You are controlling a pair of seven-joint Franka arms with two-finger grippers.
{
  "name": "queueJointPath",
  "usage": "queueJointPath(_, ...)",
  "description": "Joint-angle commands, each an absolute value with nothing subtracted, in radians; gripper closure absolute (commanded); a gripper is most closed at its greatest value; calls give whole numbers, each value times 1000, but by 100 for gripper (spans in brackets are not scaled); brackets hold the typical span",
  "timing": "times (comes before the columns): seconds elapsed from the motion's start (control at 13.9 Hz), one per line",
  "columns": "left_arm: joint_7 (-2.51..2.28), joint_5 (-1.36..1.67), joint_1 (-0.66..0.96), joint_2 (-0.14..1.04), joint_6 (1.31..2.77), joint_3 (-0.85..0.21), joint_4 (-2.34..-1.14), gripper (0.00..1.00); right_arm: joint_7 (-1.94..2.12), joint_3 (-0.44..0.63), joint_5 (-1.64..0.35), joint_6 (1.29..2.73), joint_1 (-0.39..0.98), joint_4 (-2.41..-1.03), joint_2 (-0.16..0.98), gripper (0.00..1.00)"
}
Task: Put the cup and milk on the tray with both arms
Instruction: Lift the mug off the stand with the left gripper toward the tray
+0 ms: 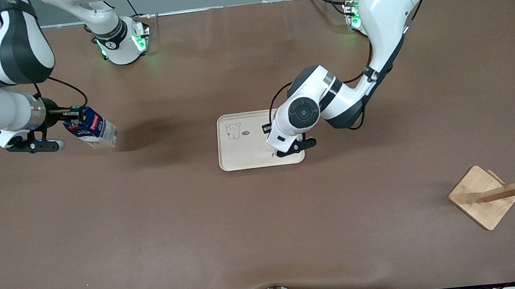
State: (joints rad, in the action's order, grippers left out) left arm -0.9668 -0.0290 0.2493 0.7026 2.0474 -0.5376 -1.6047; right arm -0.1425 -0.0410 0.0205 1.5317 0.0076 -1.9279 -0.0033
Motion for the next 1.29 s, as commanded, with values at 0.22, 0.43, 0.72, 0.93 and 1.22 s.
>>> queueJointPath(0.22,-992,-57,341,736,2029,-445,-1568,100,-141,-41,17,1463,121,-1809,9,100)
queueJointPath(0.43,-994,-52,341,738,2033,-445,-1563,100,-147,-41,15,1463,185,-1783,15,100)
queueJointPath(0.72,-1022,-52,360,767,2036,-443,-1525,100,-248,-41,-84,1457,248,-1706,75,100)
queueJointPath(0.93,-1035,-54,380,796,2037,-442,-1497,100,-369,-41,-101,1459,336,-1631,136,100)
queueJointPath(1.22,-1037,-57,387,811,2042,-437,-1497,88,-566,-41,-141,1459,451,-1551,233,100)
